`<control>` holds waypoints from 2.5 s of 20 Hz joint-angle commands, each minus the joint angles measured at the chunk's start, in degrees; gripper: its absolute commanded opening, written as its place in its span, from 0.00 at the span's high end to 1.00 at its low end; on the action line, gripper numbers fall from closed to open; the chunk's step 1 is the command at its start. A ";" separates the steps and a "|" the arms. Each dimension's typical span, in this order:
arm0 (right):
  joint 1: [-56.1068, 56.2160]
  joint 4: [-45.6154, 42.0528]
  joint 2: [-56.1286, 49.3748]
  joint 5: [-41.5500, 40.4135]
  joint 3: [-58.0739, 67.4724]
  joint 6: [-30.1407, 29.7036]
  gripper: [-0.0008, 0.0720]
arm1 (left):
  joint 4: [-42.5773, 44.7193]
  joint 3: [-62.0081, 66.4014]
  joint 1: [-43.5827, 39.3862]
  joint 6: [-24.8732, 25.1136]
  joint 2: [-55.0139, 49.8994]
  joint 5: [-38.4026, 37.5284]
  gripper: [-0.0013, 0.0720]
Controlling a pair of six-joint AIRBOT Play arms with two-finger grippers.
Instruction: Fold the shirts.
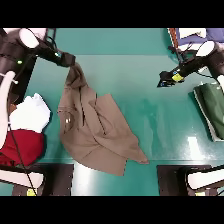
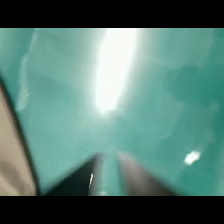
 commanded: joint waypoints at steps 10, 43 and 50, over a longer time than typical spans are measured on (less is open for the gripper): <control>11.67 24.02 -16.55 -12.15 -0.63 -8.09 0.37 | -0.09 -0.28 0.00 0.15 0.17 -0.83 0.95; -6.27 -2.97 -7.28 -15.52 16.04 4.61 0.76 | -0.83 2.99 0.00 2.27 -0.50 13.05 0.63; -7.15 -3.26 -4.48 -3.93 16.02 1.95 0.47 | 6.40 2.78 0.50 -4.04 2.16 -1.25 0.21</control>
